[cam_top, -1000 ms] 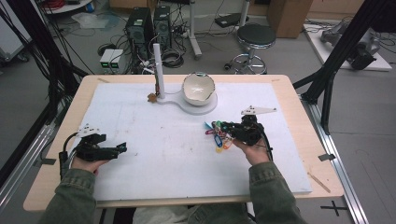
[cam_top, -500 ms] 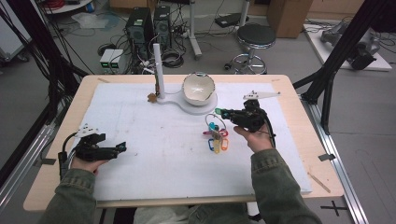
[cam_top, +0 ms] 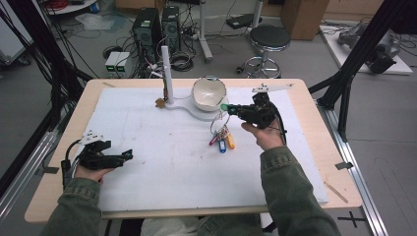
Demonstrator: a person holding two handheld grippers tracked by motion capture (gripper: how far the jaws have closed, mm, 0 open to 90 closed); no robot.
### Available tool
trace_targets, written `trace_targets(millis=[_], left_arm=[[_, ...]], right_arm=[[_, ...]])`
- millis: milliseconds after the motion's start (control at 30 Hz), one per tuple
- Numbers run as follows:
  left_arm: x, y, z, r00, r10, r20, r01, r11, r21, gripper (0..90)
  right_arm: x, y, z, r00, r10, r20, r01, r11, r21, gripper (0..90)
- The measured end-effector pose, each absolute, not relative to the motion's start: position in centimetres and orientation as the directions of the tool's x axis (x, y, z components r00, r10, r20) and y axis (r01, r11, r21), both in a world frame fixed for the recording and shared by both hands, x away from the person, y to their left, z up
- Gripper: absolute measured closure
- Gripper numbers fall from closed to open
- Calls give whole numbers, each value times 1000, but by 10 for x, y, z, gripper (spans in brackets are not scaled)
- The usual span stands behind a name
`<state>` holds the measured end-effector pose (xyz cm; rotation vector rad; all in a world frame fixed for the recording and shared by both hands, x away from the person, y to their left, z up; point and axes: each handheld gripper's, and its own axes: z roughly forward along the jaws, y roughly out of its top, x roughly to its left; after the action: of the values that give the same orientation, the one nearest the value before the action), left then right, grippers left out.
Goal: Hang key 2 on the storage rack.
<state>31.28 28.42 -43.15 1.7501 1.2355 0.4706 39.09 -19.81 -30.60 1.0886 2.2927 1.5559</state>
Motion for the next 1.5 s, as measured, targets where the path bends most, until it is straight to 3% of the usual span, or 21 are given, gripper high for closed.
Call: trace_targets(millis=[533,1500], left_arm=[[312,285,-430,421,888,-182,515,-69,854,17],[313,286,-431,426,886,-182,503,-64,862,17]], right_arm=[[402,-179,-270,-727,624,286,452,121,884,880],[432,-131,-234,-727,621,293,451,111,885,879]])
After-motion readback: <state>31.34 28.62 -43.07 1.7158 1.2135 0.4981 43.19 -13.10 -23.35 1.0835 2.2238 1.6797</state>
